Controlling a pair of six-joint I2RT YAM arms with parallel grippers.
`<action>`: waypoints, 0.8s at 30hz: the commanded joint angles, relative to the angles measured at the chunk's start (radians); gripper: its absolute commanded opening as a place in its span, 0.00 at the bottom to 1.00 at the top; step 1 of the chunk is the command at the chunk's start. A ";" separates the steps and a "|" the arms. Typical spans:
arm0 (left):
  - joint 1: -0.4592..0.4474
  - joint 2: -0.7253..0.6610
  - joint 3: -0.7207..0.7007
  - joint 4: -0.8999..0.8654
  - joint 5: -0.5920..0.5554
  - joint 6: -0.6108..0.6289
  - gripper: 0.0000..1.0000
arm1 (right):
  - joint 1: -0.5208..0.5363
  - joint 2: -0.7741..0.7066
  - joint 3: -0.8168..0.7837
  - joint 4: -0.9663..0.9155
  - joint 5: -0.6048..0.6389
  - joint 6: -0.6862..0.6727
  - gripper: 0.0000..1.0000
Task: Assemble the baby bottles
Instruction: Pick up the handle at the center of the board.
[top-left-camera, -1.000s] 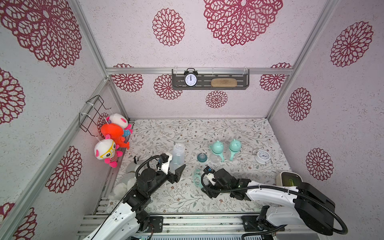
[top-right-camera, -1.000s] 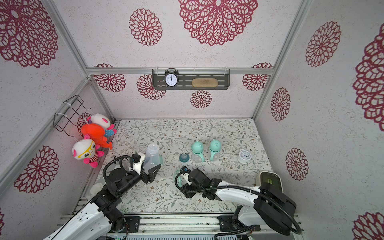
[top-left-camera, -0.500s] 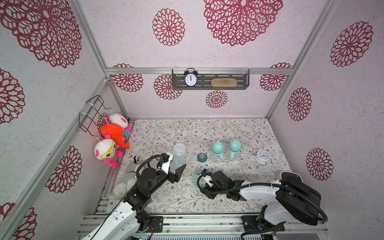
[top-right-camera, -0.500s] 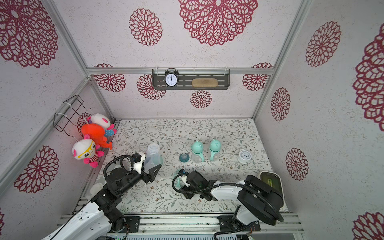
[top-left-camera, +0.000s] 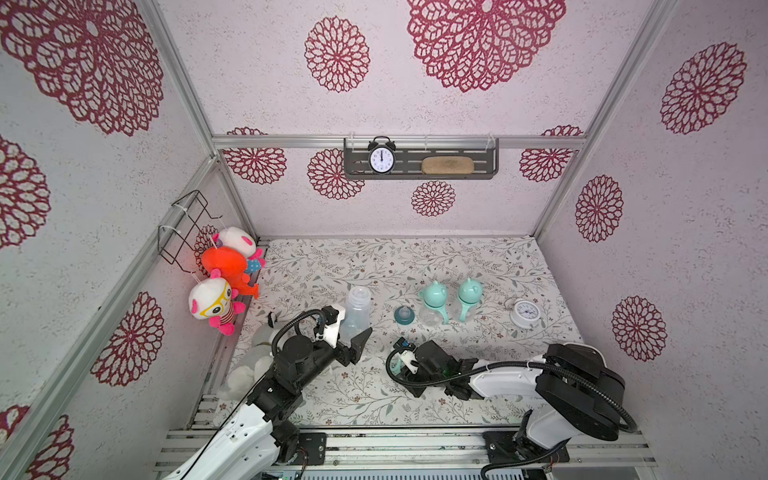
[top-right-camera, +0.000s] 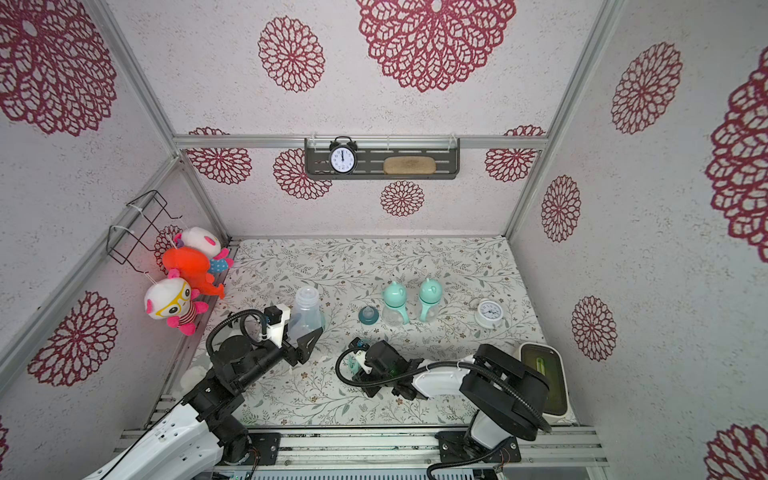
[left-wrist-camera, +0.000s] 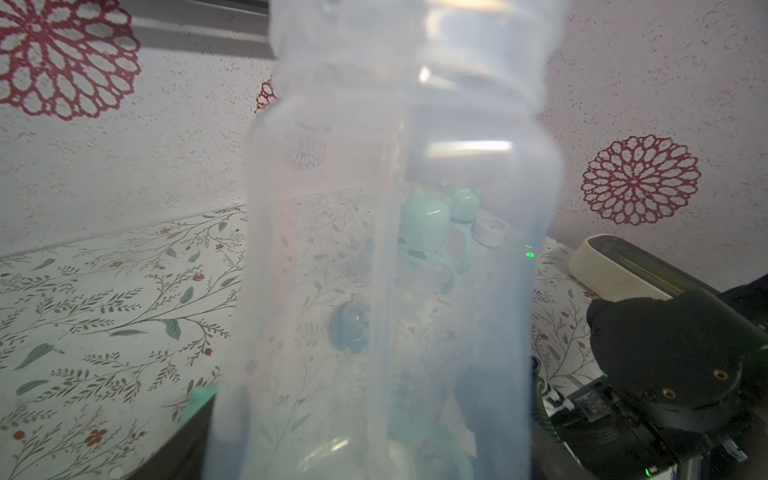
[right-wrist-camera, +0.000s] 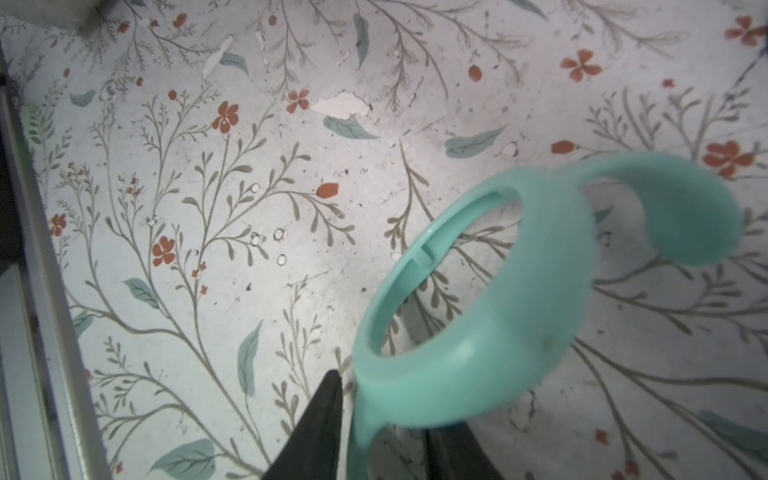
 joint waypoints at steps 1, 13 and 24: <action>0.007 -0.025 0.026 0.017 0.001 0.010 0.00 | 0.007 0.016 0.012 -0.039 -0.007 -0.009 0.29; 0.006 -0.041 0.019 0.005 -0.006 0.010 0.00 | 0.007 -0.001 0.041 -0.048 -0.016 -0.009 0.10; 0.006 -0.050 -0.033 0.084 0.005 0.010 0.00 | 0.003 -0.300 0.064 -0.108 -0.016 0.100 0.00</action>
